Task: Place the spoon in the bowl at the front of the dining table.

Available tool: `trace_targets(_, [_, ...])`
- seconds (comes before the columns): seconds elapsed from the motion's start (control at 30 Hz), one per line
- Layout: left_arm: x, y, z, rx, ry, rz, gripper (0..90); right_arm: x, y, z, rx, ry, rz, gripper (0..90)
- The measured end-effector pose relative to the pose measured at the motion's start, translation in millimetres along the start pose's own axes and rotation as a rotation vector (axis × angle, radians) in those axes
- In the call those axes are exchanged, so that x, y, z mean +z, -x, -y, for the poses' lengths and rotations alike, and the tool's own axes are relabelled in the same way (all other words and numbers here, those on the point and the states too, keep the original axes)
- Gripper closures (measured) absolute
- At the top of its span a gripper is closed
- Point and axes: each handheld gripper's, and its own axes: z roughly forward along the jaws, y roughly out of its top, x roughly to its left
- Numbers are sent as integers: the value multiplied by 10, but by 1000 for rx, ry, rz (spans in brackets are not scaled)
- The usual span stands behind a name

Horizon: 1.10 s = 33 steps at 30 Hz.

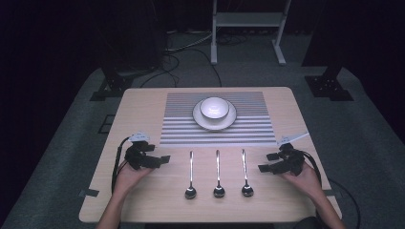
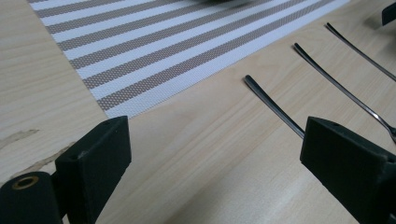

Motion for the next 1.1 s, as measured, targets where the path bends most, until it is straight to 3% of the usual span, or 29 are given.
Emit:
trace_targets(0.33, [103, 200, -49, 48, -14, 37, 77, -4, -13, 4, -2, 0, -6, 209])
trace_targets(0.37, [131, 288, -75, 75, -18, 51, 77, -4, -17, 2, -4, -1, -5, 209])
trace_targets(0.5, [200, 442, -114, 112, -26, 81, 78, -10, -39, -9, -11, 2, 0, 209])
trace_targets(1.1, [528, 987, -262, 235, -75, 199, 108, -20, -57, -26, -13, 13, -8, 209])
